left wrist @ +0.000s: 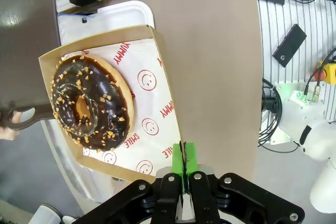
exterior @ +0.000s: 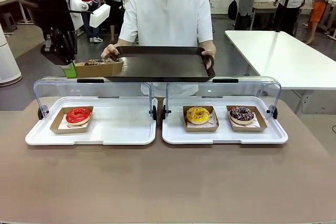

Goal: Provide the desired donut to the person.
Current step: Place the picked Paper togo box onto the Handle tray extended by the person.

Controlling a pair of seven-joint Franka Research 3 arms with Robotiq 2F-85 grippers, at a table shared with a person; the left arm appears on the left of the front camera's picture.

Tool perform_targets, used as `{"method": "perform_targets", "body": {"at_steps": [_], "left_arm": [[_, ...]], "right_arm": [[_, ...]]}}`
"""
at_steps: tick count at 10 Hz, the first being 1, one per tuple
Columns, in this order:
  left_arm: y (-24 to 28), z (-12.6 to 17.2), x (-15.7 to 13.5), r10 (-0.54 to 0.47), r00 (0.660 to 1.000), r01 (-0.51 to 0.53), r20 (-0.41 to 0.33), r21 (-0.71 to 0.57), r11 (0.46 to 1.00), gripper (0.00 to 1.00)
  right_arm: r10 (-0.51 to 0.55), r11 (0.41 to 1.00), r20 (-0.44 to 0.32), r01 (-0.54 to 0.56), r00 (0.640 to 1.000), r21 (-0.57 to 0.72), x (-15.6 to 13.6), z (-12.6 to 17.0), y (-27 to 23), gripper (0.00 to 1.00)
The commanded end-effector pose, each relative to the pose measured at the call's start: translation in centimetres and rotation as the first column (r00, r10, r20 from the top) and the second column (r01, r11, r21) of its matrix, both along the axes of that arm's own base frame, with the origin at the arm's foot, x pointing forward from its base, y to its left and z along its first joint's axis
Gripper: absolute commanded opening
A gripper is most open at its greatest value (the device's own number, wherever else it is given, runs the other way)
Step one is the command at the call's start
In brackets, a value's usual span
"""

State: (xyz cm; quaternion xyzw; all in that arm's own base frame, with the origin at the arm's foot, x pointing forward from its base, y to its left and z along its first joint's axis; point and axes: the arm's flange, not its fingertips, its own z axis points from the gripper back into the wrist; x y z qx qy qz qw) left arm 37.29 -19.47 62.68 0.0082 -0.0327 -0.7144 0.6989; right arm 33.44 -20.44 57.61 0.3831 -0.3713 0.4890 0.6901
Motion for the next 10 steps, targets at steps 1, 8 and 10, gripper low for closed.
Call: {"method": "perform_targets", "body": {"at_steps": [1,8,10], "left_arm": [[0.09,-0.01,-0.4,-0.001,1.0,0.001,0.004,0.0,1.0,0.0],[0.09,-0.01,-0.4,-0.001,1.0,0.001,0.004,0.0,1.0,0.0],[0.09,-0.01,-0.4,-0.001,1.0,0.001,0.004,0.0,1.0,0.0]], "right_arm": [[0.004,1.0,0.009,-0.004,1.0,0.009,-0.08,0.0,0.0,1.0],[0.004,1.0,0.009,-0.004,1.0,0.009,-0.08,0.0,0.0,1.0],[0.004,1.0,0.009,-0.004,1.0,0.009,-0.08,0.0,0.0,1.0]]}}
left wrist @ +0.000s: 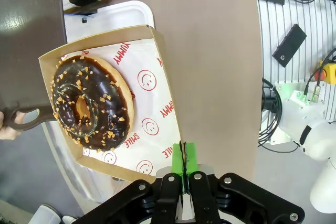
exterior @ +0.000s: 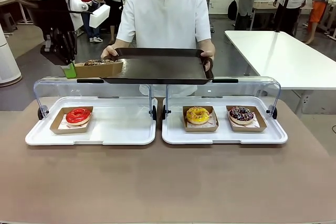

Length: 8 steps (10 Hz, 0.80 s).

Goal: Provide the desired donut to the person.
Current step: Place the picked Paper togo box onto the Handle tray extended by the person.

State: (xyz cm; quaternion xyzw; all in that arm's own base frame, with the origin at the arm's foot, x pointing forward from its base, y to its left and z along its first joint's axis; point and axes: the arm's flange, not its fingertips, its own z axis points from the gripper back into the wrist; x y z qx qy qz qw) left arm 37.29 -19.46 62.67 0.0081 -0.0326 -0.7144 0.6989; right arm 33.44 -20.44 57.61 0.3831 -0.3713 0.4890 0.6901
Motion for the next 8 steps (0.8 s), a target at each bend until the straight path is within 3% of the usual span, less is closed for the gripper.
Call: {"method": "perform_targets", "body": {"at_steps": [1,3,5,8], "left_arm": [[0.0,0.0,0.0,0.0,1.0,0.0,0.0,0.0,1.0,0.01],[-1.2,3.7,1.9,-0.015,0.997,0.015,0.07,0.01,1.0,0.01],[-3.8,5.5,3.0,0.002,0.997,-0.002,0.075,-0.002,1.0,0.01],[-7.1,6.9,8.4,-0.031,0.997,0.029,0.069,0.017,0.999,0.01]], "right_arm": [[0.004,1.0,0.009,-0.004,1.0,0.009,-0.1,0.0,0.0,1.0],[0.004,1.0,0.009,-0.004,1.0,0.009,-0.1,0.0,0.0,1.0],[0.004,1.0,0.009,-0.004,1.0,0.009,-0.1,0.0,0.0,1.0],[0.004,1.0,0.009,-0.004,1.0,0.009,-0.1,0.0,0.0,1.0]]}}
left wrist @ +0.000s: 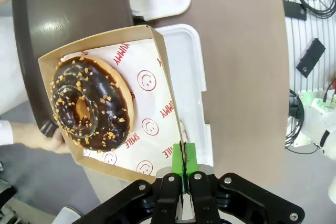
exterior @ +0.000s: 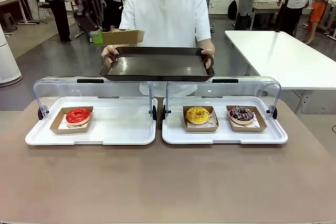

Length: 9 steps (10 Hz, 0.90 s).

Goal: Provide the desired donut to the person.
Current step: Place the picked Paper togo box onto the Handle tray extended by the person.

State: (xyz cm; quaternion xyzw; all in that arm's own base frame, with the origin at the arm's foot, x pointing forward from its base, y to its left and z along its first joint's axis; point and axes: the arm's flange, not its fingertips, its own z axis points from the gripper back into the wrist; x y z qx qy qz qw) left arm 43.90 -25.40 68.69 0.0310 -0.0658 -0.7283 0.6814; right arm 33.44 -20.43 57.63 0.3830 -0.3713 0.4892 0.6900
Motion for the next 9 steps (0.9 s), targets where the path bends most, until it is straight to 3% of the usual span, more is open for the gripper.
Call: {"method": "perform_targets", "body": {"at_steps": [1,4,9], "left_arm": [[-1.9,0.5,4.2,0.018,1.0,-0.018,-0.017,0.036,0.999,0.01],[-3.3,-2.6,9.9,0.054,0.995,-0.048,-0.084,0.067,0.997,0.01],[-3.4,-7.2,13.5,0.026,0.996,-0.02,-0.089,0.06,0.998,0.01]], "right_arm": [[0.004,1.0,0.009,-0.004,1.0,0.009,-0.1,0.0,0.0,1.0],[0.004,1.0,0.009,-0.004,1.0,0.009,-0.1,0.0,0.0,1.0],[0.004,1.0,0.009,-0.004,1.0,0.009,-0.1,0.0,0.0,1.0]]}}
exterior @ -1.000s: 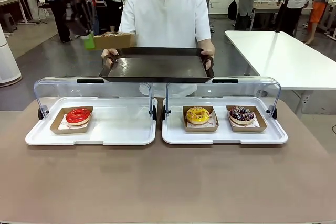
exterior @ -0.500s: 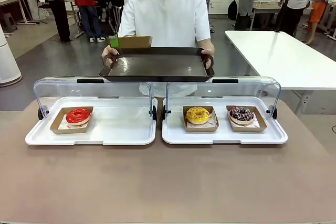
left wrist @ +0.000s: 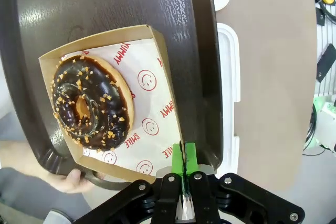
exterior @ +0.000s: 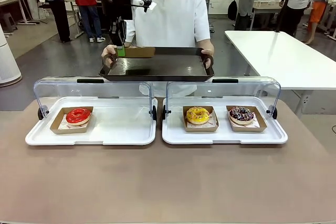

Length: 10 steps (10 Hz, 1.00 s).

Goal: Provide the desired donut to the person.
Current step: Place the picked Paper togo box onto the Handle tray extended by the person.

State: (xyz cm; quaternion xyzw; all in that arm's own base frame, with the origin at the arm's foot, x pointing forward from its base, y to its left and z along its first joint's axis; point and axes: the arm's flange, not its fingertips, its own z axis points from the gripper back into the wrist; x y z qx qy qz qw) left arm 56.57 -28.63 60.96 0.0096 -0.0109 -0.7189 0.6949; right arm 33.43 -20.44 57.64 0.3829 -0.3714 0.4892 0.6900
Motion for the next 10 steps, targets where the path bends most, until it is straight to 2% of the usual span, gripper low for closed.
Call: {"method": "perform_targets", "body": {"at_steps": [1,7,8,9,10], "left_arm": [[-0.1,0.0,1.5,-0.031,0.999,0.031,0.025,0.015,0.999,0.01],[0.3,-3.2,3.3,-0.038,0.999,0.038,-0.005,-0.008,0.999,0.01],[0.4,-3.3,3.3,-0.04,0.999,0.039,-0.01,-0.014,0.999,0.18],[0.4,-3.3,3.4,-0.044,0.999,0.044,-0.014,-0.01,0.999,0.58],[0.4,-3.2,3.4,-0.046,0.999,0.046,-0.013,-0.013,0.999,0.76]], "right_arm": [[0.004,1.0,0.009,-0.004,1.0,0.009,-0.1,0.0,0.0,1.0],[0.004,1.0,0.009,-0.004,1.0,0.009,-0.1,0.0,0.0,1.0],[0.004,1.0,0.009,-0.004,1.0,0.009,-0.1,0.0,0.0,1.0],[0.004,1.0,0.009,-0.004,1.0,0.009,-0.1,0.0,0.0,1.0],[0.004,1.0,0.009,-0.004,1.0,0.009,-0.1,0.0,0.0,1.0]]}}
